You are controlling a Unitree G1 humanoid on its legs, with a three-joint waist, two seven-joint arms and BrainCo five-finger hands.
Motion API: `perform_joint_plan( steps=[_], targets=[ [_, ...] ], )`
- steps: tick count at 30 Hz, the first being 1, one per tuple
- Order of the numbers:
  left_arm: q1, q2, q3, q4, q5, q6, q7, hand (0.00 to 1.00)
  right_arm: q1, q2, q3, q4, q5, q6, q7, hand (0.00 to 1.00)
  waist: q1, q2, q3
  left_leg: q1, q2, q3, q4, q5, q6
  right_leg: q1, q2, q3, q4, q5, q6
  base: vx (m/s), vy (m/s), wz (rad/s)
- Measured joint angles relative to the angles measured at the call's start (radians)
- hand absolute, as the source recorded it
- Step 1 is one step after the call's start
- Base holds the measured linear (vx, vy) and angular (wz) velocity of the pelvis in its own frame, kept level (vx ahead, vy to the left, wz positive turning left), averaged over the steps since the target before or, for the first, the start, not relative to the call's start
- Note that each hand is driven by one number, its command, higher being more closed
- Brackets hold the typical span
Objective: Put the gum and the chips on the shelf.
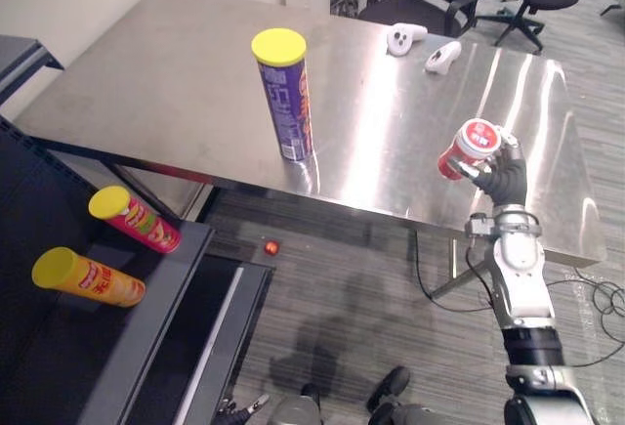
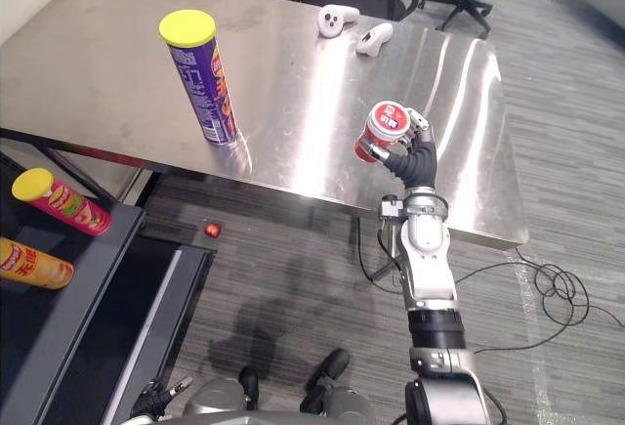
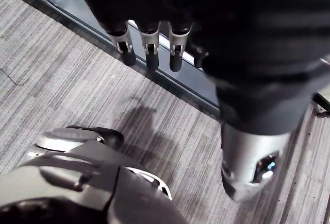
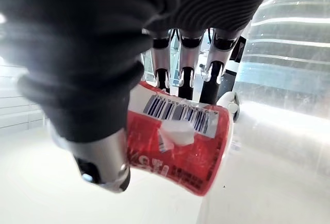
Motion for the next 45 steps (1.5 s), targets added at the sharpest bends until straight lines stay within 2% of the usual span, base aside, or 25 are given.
perform_joint_plan(
  steps=[6,11,12,16,22,25,31,34,35,36,37,38,40,42,43,45],
  targets=[
    [0.003,0.01,0.027,0.035,0.002,0.001,-0.008,0.0,0.132,0.001,0.001,-0.11,0.023,-0.002,0.064,1.0,-0.006,-0.022,-0.047,0.015,0.004,0.001,-0.003,-0.005,0.008,0.017,0.01,0.008,-0.015,0.001,0.0,-0.03,-0.001,-0.01],
    [0.017,0.01,0.029,0.037,0.011,0.001,-0.013,0.0,0.209,0.001,0.011,-0.178,0.032,-0.006,0.103,1.0,-0.016,-0.024,-0.078,0.018,0.01,0.003,0.0,-0.009,0.014,0.024,0.018,0.013,-0.016,0.001,0.0,-0.03,-0.001,-0.03],
    [0.024,0.01,0.032,0.037,0.011,0.001,-0.015,0.0,0.219,0.003,0.014,-0.184,0.035,-0.008,0.112,1.0,-0.027,-0.023,-0.084,0.019,0.01,0.005,0.002,-0.009,0.014,0.024,0.018,0.016,-0.016,0.002,0.0,-0.01,0.01,-0.05],
    [0.03,0.01,0.05,0.071,0.019,0.001,-0.027,0.0,0.276,0.005,0.015,-0.185,0.035,-0.008,0.126,1.0,-0.031,-0.013,-0.101,0.035,0.014,0.031,0.0,-0.011,0.013,0.026,0.026,0.044,-0.016,0.002,0.0,0.0,0.02,-0.21],
    [0.039,0.009,0.056,0.076,0.019,0.002,-0.027,0.0,0.318,0.005,0.009,-0.185,0.038,-0.008,0.126,1.0,-0.057,0.002,-0.112,0.041,0.021,0.042,0.002,-0.012,0.012,0.027,0.035,0.056,-0.017,0.006,-0.006,0.0,0.012,-0.07],
    [0.038,0.009,0.056,0.076,0.019,0.002,-0.027,0.0,0.328,0.005,0.008,-0.185,0.045,-0.008,0.126,1.0,-0.057,0.006,-0.113,0.033,0.024,0.031,0.007,-0.012,0.012,0.028,0.034,0.048,-0.017,0.005,-0.007,-0.01,0.02,0.1],
    [0.037,0.005,0.055,0.076,0.019,0.002,-0.024,0.0,0.317,0.004,0.056,-0.17,0.065,-0.008,0.124,1.0,-0.052,0.021,-0.105,-0.048,0.036,-0.059,0.069,-0.012,0.011,0.024,0.03,-0.04,-0.01,-0.011,-0.025,-0.01,-0.006,0.44],
    [0.035,-0.009,0.055,0.074,0.019,0.002,-0.021,0.0,0.269,-0.001,0.1,-0.131,0.072,-0.009,0.12,1.0,-0.038,0.045,-0.09,-0.102,0.043,-0.139,0.082,-0.011,0.007,0.02,0.029,-0.123,0.0,-0.039,-0.036,-0.03,-0.036,0.73],
    [0.035,-0.015,0.055,0.072,0.019,0.002,-0.021,0.0,0.26,-0.006,0.1,-0.127,0.072,-0.008,0.116,1.0,-0.024,0.054,-0.084,-0.11,0.056,-0.122,0.085,-0.015,0.011,0.013,0.025,-0.14,0.021,-0.055,-0.04,-0.02,-0.039,0.66],
    [0.038,-0.021,0.057,0.073,0.018,0.003,-0.018,0.0,0.251,-0.014,0.101,-0.127,0.072,-0.008,0.113,1.0,-0.005,0.063,-0.079,-0.116,0.088,-0.042,0.083,-0.019,0.047,0.007,0.014,-0.176,0.041,-0.065,-0.046,-0.01,-0.048,0.61],
    [0.039,-0.022,0.058,0.073,0.018,0.004,-0.017,0.0,0.248,-0.019,0.099,-0.127,0.071,-0.008,0.109,1.0,-0.006,0.064,-0.08,-0.118,0.101,0.006,0.075,-0.008,0.084,0.007,0.012,-0.2,0.037,-0.065,-0.047,0.0,-0.064,0.91],
    [0.036,-0.021,0.067,0.072,0.018,0.004,-0.017,0.0,0.237,-0.033,0.09,-0.126,0.071,-0.009,0.103,1.0,-0.011,0.056,-0.082,-0.117,0.114,0.105,0.074,0.004,0.118,0.004,0.0,-0.241,0.015,-0.066,-0.051,0.01,-0.018,0.94],
    [0.038,-0.027,0.081,0.072,0.019,0.012,-0.006,0.0,0.198,-0.048,0.079,-0.11,0.07,-0.009,0.098,1.0,-0.017,0.059,-0.083,-0.158,0.18,0.272,0.232,0.005,0.121,-0.022,-0.034,-0.29,0.039,-0.084,-0.076,0.03,0.081,0.8],
    [0.043,-0.031,0.087,0.072,0.019,0.021,0.0,0.0,0.191,-0.047,0.068,-0.11,0.07,-0.01,0.096,1.0,-0.031,0.068,-0.087,-0.152,0.21,0.373,0.315,0.018,0.129,-0.028,-0.052,-0.328,0.053,-0.084,-0.076,0.02,0.168,0.72],
    [0.043,-0.03,0.085,0.063,0.021,0.021,0.002,0.0,0.199,-0.042,0.042,-0.11,0.066,-0.01,0.09,1.0,-0.04,0.072,-0.088,-0.147,0.194,0.417,0.265,0.036,0.107,-0.025,-0.065,-0.362,0.063,-0.08,-0.069,-0.01,0.207,0.89],
    [0.043,-0.03,0.084,0.055,0.021,0.021,0.003,0.0,0.208,-0.037,0.024,-0.112,0.062,-0.01,0.081,1.0,-0.055,0.072,-0.094,-0.143,0.154,0.395,0.18,0.046,0.089,-0.017,-0.077,-0.411,0.05,-0.063,-0.046,-0.1,0.248,0.93]
  ],
)
